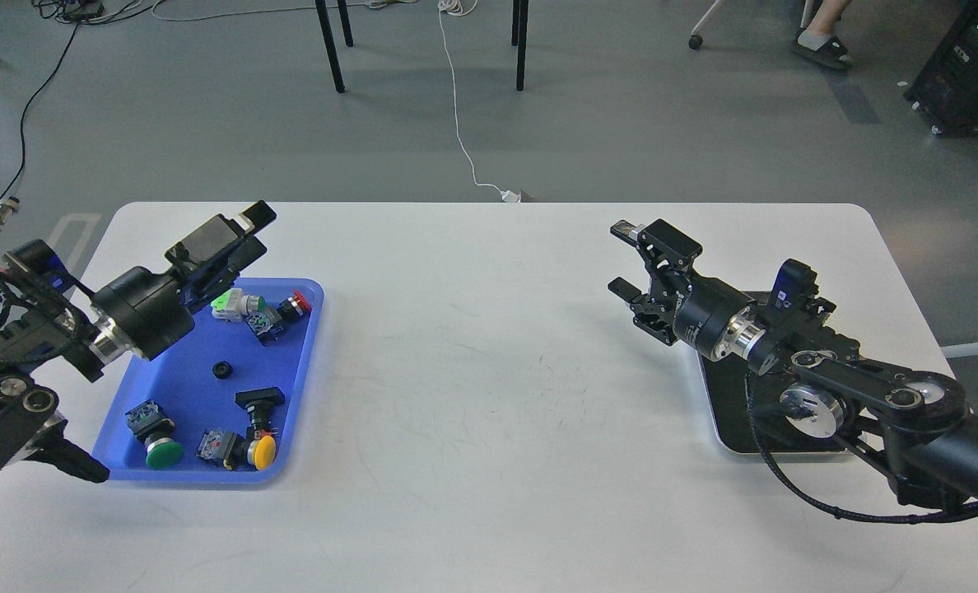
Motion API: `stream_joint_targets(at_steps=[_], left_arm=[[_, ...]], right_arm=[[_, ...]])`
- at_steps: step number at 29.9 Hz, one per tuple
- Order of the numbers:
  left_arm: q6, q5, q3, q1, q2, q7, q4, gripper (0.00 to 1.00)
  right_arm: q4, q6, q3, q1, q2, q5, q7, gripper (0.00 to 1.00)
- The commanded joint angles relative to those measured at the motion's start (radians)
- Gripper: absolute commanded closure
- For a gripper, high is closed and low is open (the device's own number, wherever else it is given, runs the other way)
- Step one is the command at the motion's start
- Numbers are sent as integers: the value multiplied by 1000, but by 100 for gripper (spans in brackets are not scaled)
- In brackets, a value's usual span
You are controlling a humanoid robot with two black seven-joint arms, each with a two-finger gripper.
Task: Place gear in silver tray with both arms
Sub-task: 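Raise the right gripper away from the silver tray, then lower the left gripper into the blue tray and grasp another black gear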
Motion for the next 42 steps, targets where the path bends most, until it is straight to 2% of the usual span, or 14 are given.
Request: stream_joint_targets(at_steps=[1, 4, 7, 11, 16, 22, 28, 42], left_arm=[[34, 297, 145, -109, 107, 0, -2, 4], [40, 486, 277, -182, 188, 0, 8, 4], [11, 581, 424, -274, 231, 0, 20, 5], [-48, 596, 585, -403, 222, 0, 83, 8], [-65, 595, 706, -489, 146, 0, 182, 14], [-127, 600, 734, -497, 130, 0, 216, 15], [-125, 606, 750, -491, 98, 0, 296, 22], [-124, 606, 751, -491, 55, 0, 354, 30]], right_arm=[[0, 12, -2, -3, -1, -1, 0, 4], [0, 14, -2, -2, -1, -1, 0, 4], [2, 14, -3, -2, -1, -4, 0, 4], [2, 14, -5, 3, -2, -4, 0, 4], [4, 14, -5, 3, -2, -4, 0, 4], [4, 14, -5, 4, -2, -4, 0, 4], [8, 14, -5, 3, -2, -4, 0, 4], [8, 14, -5, -3, -2, -4, 0, 4]])
